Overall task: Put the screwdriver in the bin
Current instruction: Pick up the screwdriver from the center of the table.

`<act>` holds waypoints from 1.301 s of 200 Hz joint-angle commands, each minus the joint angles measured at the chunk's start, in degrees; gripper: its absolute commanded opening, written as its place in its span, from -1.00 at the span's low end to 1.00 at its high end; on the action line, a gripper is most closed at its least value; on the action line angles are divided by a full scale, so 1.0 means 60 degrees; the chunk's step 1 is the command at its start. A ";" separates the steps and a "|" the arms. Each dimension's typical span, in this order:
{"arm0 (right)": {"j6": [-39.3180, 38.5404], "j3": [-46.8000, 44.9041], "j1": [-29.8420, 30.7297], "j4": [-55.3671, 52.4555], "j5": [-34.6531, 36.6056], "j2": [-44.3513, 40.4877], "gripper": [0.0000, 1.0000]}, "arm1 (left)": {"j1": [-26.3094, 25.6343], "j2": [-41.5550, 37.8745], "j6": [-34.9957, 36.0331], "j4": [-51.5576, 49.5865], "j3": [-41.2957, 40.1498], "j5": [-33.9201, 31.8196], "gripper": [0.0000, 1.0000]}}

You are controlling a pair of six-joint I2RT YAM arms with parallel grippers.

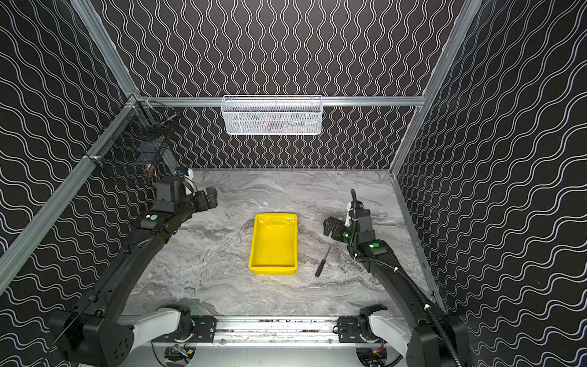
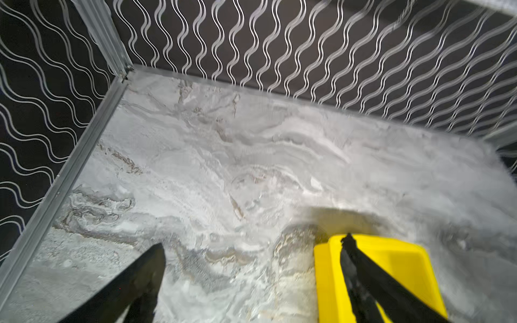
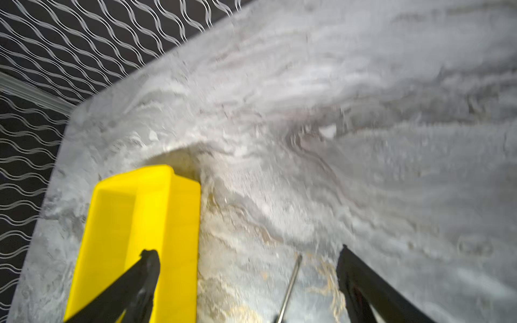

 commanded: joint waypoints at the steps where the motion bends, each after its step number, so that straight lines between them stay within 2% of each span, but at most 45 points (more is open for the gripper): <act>1: 0.1128 -0.0305 0.0557 -0.0724 0.0876 -0.0199 0.98 | 0.0011 0.0242 0.0713 -0.0483 -0.0081 0.0181 0.98; 51: 0.2119 -0.0682 0.1368 -0.0914 0.1460 -0.0233 0.96 | 0.0012 0.0393 0.0653 -0.0400 -0.0411 0.0416 0.98; 75: 0.2379 -0.0997 0.1719 -0.0448 0.1605 -0.0381 0.99 | 0.0003 0.0361 0.0713 -0.0501 -0.0412 0.0401 0.98; 128: 0.1673 -0.0669 0.1778 -0.0002 0.1597 0.0522 0.99 | 0.0005 0.0356 0.0713 -0.0482 -0.0515 0.0441 0.98; 181: 0.1228 0.0328 0.1777 -0.0830 0.1767 0.1919 0.82 | 0.0003 0.0600 0.0756 -0.0632 -0.0386 0.0510 0.98; 218: 0.1185 0.0490 0.1778 -0.1047 0.1742 0.2768 0.71 | 0.0004 0.0633 0.0778 -0.0684 -0.0363 0.0413 0.98; 260: 0.1575 0.0070 0.1786 -0.1093 0.1341 0.2354 0.50 | 0.0006 0.0591 0.0795 -0.0691 -0.0363 0.0306 0.98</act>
